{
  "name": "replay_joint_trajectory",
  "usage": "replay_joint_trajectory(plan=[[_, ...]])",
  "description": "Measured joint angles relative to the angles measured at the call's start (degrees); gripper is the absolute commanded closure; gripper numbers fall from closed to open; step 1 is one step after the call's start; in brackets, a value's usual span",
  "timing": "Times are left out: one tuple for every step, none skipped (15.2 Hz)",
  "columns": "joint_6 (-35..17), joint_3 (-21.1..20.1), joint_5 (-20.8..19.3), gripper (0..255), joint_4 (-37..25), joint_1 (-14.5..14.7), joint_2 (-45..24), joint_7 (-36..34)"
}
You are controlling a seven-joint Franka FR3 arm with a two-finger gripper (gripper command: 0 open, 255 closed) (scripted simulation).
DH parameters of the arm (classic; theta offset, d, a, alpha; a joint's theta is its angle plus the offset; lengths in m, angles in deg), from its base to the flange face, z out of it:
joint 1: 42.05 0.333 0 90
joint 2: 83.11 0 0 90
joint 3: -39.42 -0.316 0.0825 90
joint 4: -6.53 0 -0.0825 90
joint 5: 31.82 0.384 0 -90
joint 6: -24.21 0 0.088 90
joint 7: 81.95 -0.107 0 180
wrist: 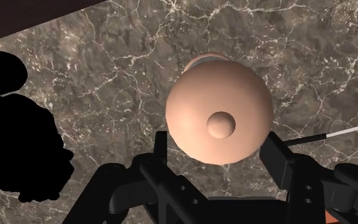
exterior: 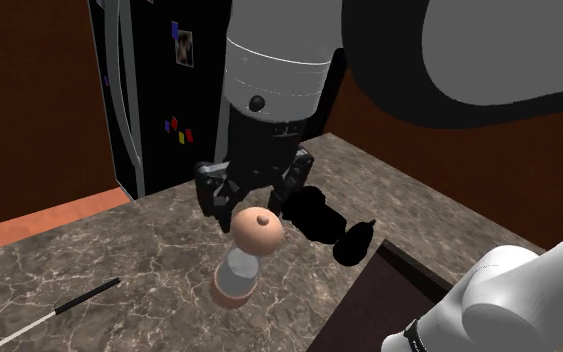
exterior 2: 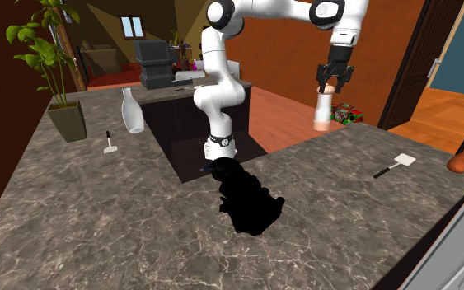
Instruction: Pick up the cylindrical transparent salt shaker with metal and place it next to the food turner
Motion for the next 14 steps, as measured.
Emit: replay_joint_trajectory(plan=[[-0.6,-1.7,-0.9,255,-1.1,-0.2,-2.0,-1.8],[-1.4,-4.3,-2.6,255,-3.2,-0.7,-5.4,-4.4],[-2.2,-6.0,-4.0,255,-4.2,-1.0,-7.8,-6.5],[-2.5,-7.4,-5.4,255,-5.3,-1.0,-9.8,-8.4],[-2.9,-9.3,-7.6,255,-7.1,-1.1,-13.1,-10.8],[-3.2,-11.3,-10.4,255,-9.0,-0.7,-16.9,-13.8],[-3.4,-12.5,-12.6,255,-10.2,0.0,-19.7,-16.4],[-3.0,-13.6,-15.6,255,-12.6,1.2,-23.6,-19.2],[-3.1,-13.9,-18.0,255,-13.8,2.4,-26.4,-21.3],[-2.6,-14.1,-20.2,255,-15.7,4.0,-29.1,-23.3],[-1.7,-14.0,-22.9,255,-18.4,6.3,-32.6,-25.7],[-0.9,-13.6,-25.7,255,-21.0,9.0,-36.1,-27.9],[-0.7,-13.0,-27.6,255,-22.8,11.2,-38.8,-29.6],[-0.1,-12.4,-29.5,255,-25.1,13.5,-41.3,-31.0]])
